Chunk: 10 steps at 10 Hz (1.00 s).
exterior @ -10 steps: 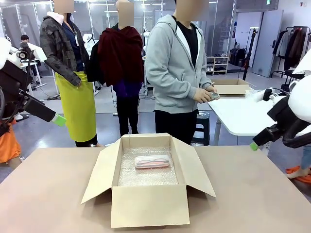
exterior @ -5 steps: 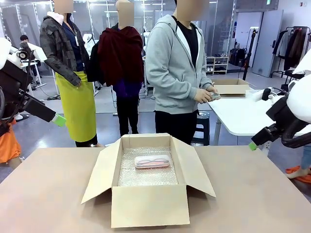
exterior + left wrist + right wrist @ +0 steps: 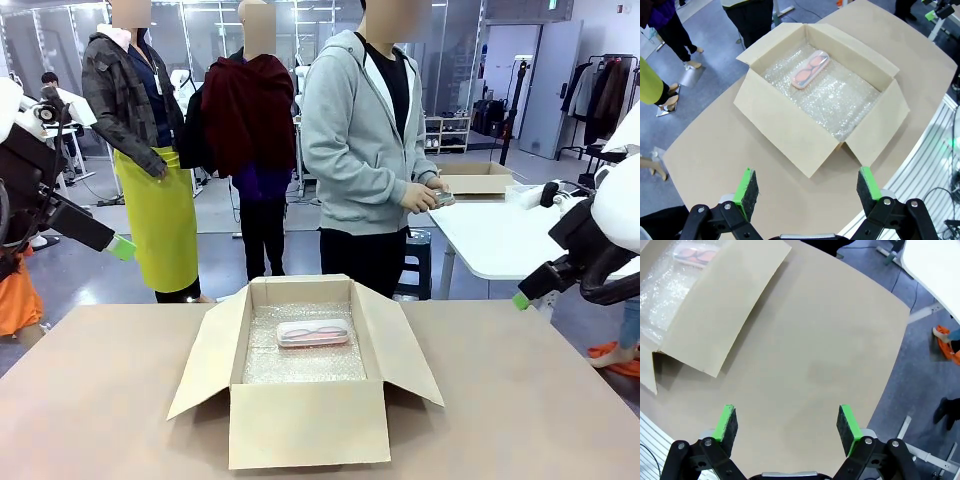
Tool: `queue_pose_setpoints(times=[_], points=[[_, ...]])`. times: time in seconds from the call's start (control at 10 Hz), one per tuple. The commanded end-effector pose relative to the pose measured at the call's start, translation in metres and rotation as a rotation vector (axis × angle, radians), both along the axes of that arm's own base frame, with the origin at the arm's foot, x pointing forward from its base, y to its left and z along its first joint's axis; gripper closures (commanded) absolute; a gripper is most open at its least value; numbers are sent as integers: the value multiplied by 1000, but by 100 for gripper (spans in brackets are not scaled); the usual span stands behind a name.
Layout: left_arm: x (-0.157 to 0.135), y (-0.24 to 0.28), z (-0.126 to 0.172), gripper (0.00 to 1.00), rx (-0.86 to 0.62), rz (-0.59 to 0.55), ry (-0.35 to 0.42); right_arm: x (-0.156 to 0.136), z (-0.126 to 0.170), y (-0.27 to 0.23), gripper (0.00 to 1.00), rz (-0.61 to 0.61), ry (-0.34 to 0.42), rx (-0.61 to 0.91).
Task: Pack the glasses set securely to prepare it for shipping.
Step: Put the Glasses case from the right side of the table into the Package Box.
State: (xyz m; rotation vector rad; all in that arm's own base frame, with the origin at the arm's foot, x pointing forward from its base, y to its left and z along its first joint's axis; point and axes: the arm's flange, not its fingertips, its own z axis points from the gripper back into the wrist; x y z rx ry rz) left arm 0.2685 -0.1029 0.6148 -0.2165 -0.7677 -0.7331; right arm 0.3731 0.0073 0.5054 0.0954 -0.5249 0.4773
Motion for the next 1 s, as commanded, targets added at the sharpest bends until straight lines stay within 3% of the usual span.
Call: queue_pose_setpoints(times=[0.0,0.9], points=[[0,2,1,0,-4,-6,-3,0,-1,-1,0,3,4,-1],[0,2,1,0,-4,-6,-3,0,-1,-1,0,3,4,-1]])
